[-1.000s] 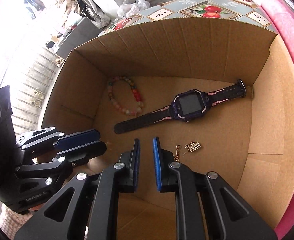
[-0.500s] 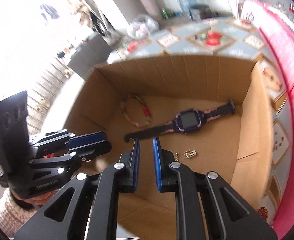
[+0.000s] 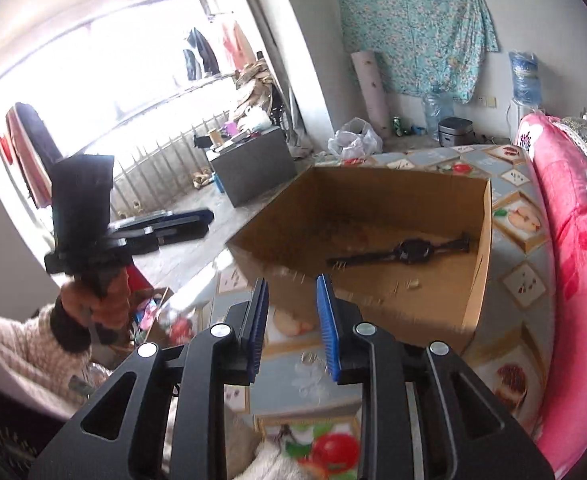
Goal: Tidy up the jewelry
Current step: 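Withdraw the left gripper from the box back over the table, then move both grippers toward the gold ring and spring clasp on the table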
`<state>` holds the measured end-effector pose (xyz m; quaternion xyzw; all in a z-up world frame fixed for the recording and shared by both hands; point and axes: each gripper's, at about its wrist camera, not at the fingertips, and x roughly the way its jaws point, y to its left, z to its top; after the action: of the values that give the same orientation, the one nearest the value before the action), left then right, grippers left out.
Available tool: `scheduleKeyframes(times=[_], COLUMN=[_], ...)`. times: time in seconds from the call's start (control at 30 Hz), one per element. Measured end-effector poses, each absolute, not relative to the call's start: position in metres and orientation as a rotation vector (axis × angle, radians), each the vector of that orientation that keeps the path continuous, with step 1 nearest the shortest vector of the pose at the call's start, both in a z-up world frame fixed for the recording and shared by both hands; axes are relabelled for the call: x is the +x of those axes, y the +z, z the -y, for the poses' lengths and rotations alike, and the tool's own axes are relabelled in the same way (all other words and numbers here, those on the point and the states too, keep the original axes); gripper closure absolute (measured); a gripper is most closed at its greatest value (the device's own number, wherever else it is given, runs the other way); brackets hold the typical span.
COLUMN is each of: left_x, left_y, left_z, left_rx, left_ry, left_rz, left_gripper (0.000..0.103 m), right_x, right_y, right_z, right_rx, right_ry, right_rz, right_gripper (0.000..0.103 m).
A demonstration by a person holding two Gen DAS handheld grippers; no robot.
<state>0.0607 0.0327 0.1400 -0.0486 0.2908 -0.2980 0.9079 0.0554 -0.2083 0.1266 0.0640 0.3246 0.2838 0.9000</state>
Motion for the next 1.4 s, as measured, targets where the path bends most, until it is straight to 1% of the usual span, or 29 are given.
scheduleKeyframes(times=[0.07, 0.13, 0.27, 0.37, 0.43, 0.5, 0.53, 0.57, 0.67, 0.7, 0.73, 1.13, 1.4], left_x=[0.045, 0.033, 0.021, 0.025, 0.029, 0.034, 0.035, 0.039, 0.043, 0.043, 0.044, 0.048, 0.048], left_y=[0.131, 0.12, 0.088, 0.064, 0.047, 0.032, 0.027, 0.019, 0.009, 0.007, 0.005, -0.003, -0.003], left_z=[-0.036, -0.035, -0.02, -0.006, 0.001, 0.008, 0.011, 0.014, 0.019, 0.021, 0.022, 0.027, 0.033], left_rx=[-0.113, -0.125, -0.083, -0.044, -0.021, -0.003, 0.005, 0.012, 0.019, 0.023, 0.03, 0.058, 0.119], left_ry=[-0.628, -0.651, -0.643, -0.594, -0.555, -0.514, -0.504, -0.489, -0.483, -0.482, -0.479, -0.439, -0.424], left_rz=[-0.602, -0.623, -0.7, -0.757, -0.8, -0.843, -0.854, -0.877, -0.918, -0.924, -0.93, -0.944, -0.904], left_gripper=[0.056, 0.052, 0.051, 0.051, 0.051, 0.051, 0.051, 0.051, 0.051, 0.05, 0.047, 0.045, 0.045], right_x=[0.04, 0.033, 0.032, 0.036, 0.042, 0.048, 0.047, 0.049, 0.051, 0.049, 0.049, 0.052, 0.053], right_y=[0.104, 0.08, 0.037, 0.02, 0.01, 0.002, -0.003, -0.006, -0.011, -0.012, -0.012, -0.019, -0.019], right_z=[0.207, 0.205, 0.202, 0.2, 0.194, 0.19, 0.19, 0.189, 0.188, 0.188, 0.187, 0.196, 0.202], right_rx=[0.15, 0.179, 0.201, 0.234, 0.2, 0.179, 0.175, 0.171, 0.176, 0.175, 0.173, 0.227, 0.253], right_ry=[0.582, 0.561, 0.464, 0.412, 0.347, 0.292, 0.277, 0.259, 0.255, 0.256, 0.257, 0.276, 0.284], right_rz=[-0.714, -0.768, -0.845, -0.867, -0.879, -0.901, -0.908, -0.915, -0.917, -0.917, -0.916, -0.924, -0.913], right_gripper=[0.078, 0.078, 0.078, 0.078, 0.078, 0.072, 0.064, 0.062, 0.062, 0.062, 0.062, 0.062, 0.062])
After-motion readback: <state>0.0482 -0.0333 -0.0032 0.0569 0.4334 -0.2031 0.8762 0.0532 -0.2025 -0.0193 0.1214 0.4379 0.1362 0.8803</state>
